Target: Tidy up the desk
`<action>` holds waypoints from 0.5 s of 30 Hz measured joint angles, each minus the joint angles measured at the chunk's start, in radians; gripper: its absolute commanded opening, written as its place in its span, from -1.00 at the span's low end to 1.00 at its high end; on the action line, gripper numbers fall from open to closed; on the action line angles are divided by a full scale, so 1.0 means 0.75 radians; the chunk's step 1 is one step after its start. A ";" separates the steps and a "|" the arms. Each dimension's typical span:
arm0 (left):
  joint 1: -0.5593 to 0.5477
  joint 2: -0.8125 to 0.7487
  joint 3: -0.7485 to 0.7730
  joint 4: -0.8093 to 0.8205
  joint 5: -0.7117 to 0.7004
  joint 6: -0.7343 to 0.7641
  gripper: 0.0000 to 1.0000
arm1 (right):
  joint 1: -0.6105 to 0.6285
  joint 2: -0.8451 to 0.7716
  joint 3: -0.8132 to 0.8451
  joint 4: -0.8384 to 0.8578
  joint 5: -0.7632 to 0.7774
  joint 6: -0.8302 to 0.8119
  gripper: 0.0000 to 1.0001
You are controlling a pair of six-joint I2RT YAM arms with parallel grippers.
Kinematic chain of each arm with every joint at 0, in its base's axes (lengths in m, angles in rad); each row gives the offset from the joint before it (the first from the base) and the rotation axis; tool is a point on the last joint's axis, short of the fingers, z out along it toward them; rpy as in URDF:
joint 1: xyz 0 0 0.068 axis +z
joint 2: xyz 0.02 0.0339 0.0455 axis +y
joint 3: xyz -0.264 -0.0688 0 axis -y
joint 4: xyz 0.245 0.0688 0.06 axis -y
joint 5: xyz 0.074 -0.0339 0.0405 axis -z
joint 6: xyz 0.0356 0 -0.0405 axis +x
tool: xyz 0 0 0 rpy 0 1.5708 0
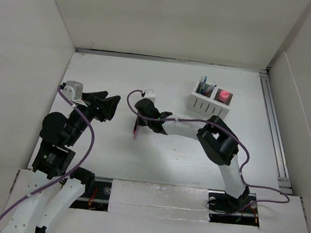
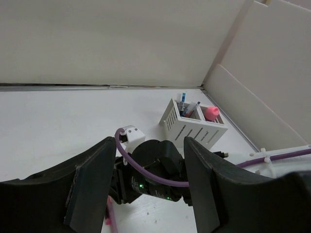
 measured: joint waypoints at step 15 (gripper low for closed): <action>0.000 0.001 0.000 0.000 0.001 0.000 0.07 | -0.001 0.007 -0.016 -0.044 0.076 0.027 -0.29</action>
